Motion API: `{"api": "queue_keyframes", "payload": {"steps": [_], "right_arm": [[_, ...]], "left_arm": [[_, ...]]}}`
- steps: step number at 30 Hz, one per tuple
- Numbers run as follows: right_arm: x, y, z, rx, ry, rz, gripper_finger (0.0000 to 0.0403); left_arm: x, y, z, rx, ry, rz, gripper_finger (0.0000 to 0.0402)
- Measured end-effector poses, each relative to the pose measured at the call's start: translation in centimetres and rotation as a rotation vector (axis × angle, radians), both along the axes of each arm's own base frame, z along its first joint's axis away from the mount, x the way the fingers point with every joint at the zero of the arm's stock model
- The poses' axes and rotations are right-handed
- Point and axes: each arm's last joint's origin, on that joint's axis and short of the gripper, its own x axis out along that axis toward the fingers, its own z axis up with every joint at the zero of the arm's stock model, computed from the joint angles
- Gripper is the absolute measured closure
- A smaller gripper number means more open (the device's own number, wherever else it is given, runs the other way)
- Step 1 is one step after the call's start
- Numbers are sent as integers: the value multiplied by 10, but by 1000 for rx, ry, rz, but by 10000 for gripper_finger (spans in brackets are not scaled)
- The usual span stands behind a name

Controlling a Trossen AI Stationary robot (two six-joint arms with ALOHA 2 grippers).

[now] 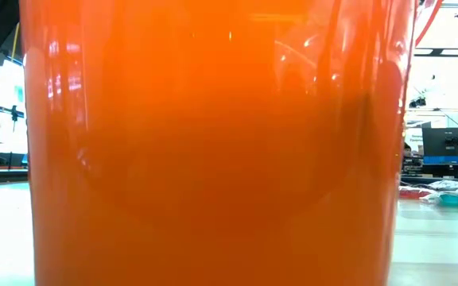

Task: Organize candy in baskets
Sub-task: Put the red gummy into the white bucket

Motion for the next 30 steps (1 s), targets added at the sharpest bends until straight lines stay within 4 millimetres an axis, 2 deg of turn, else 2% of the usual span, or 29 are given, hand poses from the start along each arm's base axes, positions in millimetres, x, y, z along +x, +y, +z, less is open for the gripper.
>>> {"api": "queue_keyframes", "payload": {"steps": [4,9,13,16,21,24,28,30], "right_arm": [[0,0,0,1,5,18,259],[0,0,0,2,4,18,259],[-1,-1,1,4,2,18,259],[0,-1,1,2,0,14,259],[2,-4,1,-3,-5,-4,259],[4,-6,1,-14,-14,-15,259],[6,-9,1,-23,-22,-33,259],[8,-11,1,-22,-22,-47,259]], "left_arm": [[-2,1,-1,32,24,-49,284],[-4,2,-2,61,52,-118,383],[-4,2,-1,71,58,-150,393],[-6,-1,7,95,48,-196,398],[-16,-5,37,190,62,-277,400],[-22,-9,71,228,8,-295,401],[-39,-25,105,231,-17,-394,401],[-51,-38,129,219,-71,-464,401]]}}
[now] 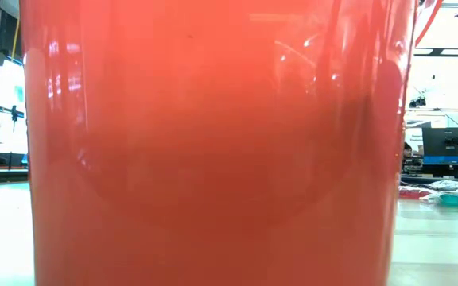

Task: Organize candy in baskets
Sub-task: Put the red gummy into the white bucket

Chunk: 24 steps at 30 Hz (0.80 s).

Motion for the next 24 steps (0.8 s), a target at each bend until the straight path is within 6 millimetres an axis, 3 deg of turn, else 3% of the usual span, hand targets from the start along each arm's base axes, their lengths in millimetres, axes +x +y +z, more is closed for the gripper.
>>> {"api": "queue_keyframes", "payload": {"steps": [4,9,15,21,24], "right_arm": [[4,-5,0,-1,-2,-33,259],[10,-13,0,6,-15,-133,259],[15,-19,0,22,-34,-232,259],[17,-22,0,28,-40,-292,259],[17,-22,0,35,-47,-333,259]], "left_arm": [[-34,-37,35,-55,9,-158,401],[-98,-82,61,-92,171,-230,401],[-153,-127,65,-124,263,-244,401],[-184,-158,53,-95,321,-332,401],[-196,-165,44,-96,349,-287,401]]}}
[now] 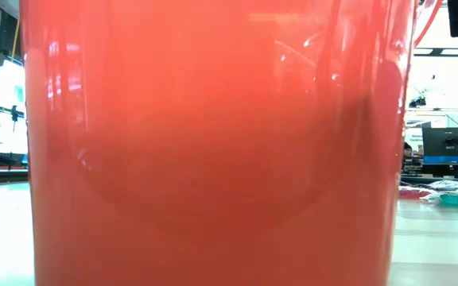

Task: Organize candy in baskets
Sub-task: Put the red gummy into the white bucket

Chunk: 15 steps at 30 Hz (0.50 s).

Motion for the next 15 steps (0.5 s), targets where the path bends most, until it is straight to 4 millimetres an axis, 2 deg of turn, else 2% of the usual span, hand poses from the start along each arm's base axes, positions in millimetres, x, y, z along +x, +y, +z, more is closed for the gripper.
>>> {"api": "queue_keyframes", "payload": {"steps": [6,9,15], "right_arm": [[-1,1,0,4,-16,-58,259],[-1,1,0,7,-21,-84,259],[-2,0,0,0,-11,-92,259]], "left_arm": [[-17,-6,-17,33,51,-1,401],[-23,-8,-20,86,4,-48,401],[-23,-11,-21,83,-21,-57,380]]}}
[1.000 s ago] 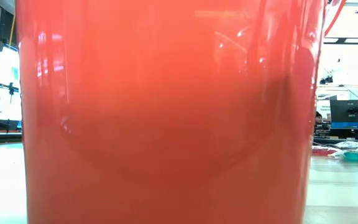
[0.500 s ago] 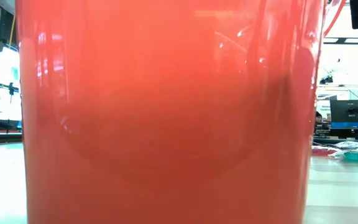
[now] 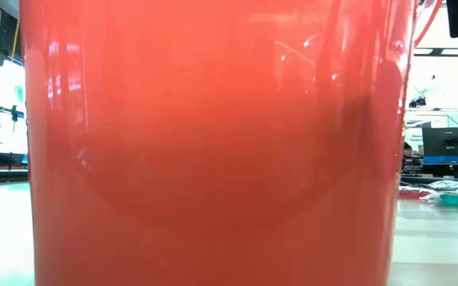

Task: Organize candy in baskets
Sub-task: Put the red gummy into the white bucket, then put the light green gummy into the white bucket

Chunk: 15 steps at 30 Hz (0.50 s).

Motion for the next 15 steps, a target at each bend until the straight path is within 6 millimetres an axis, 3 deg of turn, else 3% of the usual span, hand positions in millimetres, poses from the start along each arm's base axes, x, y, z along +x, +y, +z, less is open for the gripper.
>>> {"api": "queue_keyframes", "payload": {"steps": [10,15], "right_arm": [[0,0,0,0,1,1,259],[0,0,0,-3,-1,1,259]], "left_arm": [[3,-7,1,-95,23,-113,309],[8,-2,1,0,-70,-158,282]]}}
